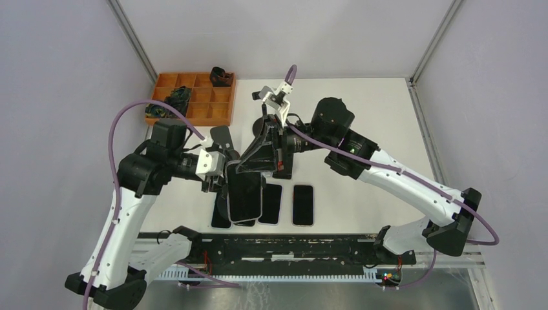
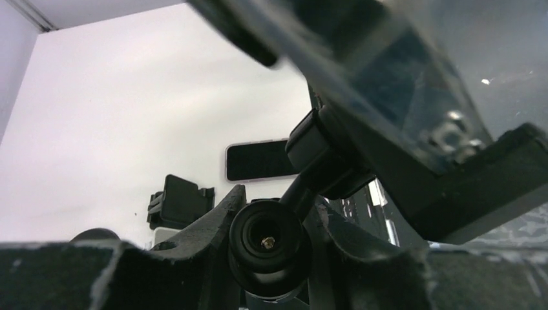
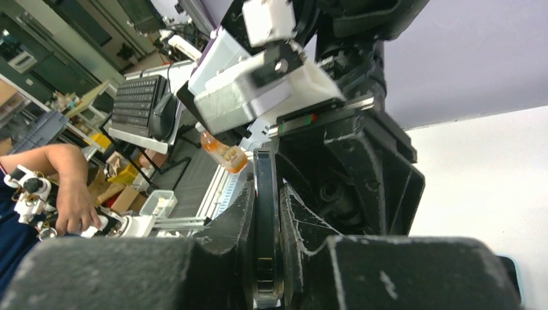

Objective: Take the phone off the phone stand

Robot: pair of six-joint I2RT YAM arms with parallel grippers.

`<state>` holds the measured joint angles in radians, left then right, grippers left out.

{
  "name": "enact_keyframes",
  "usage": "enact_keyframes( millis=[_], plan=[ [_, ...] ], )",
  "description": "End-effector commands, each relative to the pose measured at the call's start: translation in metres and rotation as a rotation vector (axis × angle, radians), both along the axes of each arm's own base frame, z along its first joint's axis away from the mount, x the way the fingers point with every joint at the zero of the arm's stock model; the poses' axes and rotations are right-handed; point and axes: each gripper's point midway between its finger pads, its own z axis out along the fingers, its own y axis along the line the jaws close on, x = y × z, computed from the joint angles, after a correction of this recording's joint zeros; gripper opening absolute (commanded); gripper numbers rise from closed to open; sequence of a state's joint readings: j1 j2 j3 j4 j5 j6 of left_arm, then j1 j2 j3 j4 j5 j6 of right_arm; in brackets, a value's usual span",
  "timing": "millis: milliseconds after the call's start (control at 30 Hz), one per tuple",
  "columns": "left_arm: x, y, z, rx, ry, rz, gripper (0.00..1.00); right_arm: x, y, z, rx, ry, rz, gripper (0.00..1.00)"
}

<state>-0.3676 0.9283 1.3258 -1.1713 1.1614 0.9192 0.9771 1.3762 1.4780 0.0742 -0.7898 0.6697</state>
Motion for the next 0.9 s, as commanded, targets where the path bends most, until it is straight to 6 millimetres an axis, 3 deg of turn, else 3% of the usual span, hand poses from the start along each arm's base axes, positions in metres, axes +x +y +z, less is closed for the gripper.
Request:
enact_keyframes(
  millis=[0,333,400,467,533,600,733,800,867],
  plan=[
    [-0.026,0.018,-0.034,0.107,-0.027,-0.045,0.02,0.026,-0.081,0.153,0.518,-0.203,-0.260,0.00],
    [-0.030,0.022,-0.041,0.126,-0.037,-0.046,0.02,0.043,-0.115,0.170,0.532,-0.277,-0.380,0.00],
    [-0.032,0.023,-0.042,0.130,-0.043,-0.056,0.02,0.057,-0.124,0.170,0.486,-0.285,-0.445,0.00],
    [-0.033,0.023,-0.041,0.129,-0.048,-0.059,0.02,0.083,-0.128,0.164,0.382,-0.256,-0.527,0.00],
    [-0.033,0.022,-0.035,0.117,-0.061,-0.063,0.02,0.109,-0.135,0.148,0.284,-0.235,-0.595,0.00],
    [-0.033,0.022,-0.027,0.104,-0.079,-0.062,0.02,0.133,-0.143,0.120,0.210,-0.190,-0.641,0.00],
    [-0.034,0.020,-0.009,0.074,-0.109,-0.058,0.02,0.182,-0.169,0.022,-0.045,-0.084,-0.783,0.00],
    [-0.034,0.019,-0.003,0.062,-0.120,-0.057,0.02,0.203,-0.187,-0.053,-0.226,0.015,-0.867,0.00],
    [-0.034,0.019,0.001,0.057,-0.130,-0.053,0.02,0.209,-0.207,-0.133,-0.400,0.133,-0.941,0.00]
  ],
)
